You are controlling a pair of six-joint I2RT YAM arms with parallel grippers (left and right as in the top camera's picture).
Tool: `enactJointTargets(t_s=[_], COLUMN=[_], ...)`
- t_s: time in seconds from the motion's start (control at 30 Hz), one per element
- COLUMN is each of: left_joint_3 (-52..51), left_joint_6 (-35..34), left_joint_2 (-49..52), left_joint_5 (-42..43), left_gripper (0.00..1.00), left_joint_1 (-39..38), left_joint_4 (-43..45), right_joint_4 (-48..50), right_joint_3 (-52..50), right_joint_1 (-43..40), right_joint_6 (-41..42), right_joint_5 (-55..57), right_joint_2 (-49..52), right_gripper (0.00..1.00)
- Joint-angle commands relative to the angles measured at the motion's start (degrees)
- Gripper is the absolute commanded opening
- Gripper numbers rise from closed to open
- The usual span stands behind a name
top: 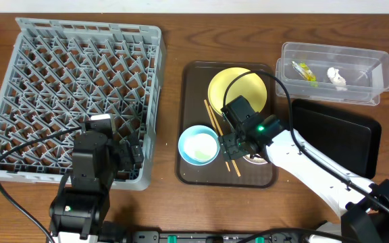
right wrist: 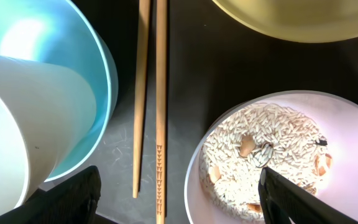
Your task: Sort waste into correct bins and load items into the dishwasher
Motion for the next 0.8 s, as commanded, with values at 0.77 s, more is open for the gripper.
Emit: enactJointTargets(t_s=[0.77], left_joint_3=[1.16], left_joint_6=[0.15], left_joint_2=[-0.04], left_joint_5=[-0.07], left_gripper=[0.99], left_joint_1=[0.28], left_joint_4=[-0.66], right_joint_4=[1.88], right_joint_3=[0.26], right_joint_1=[-0.11], right_joint_6=[8.55], right_joint_5=[1.07], right_joint_2=[7.10], right_gripper=[0.54])
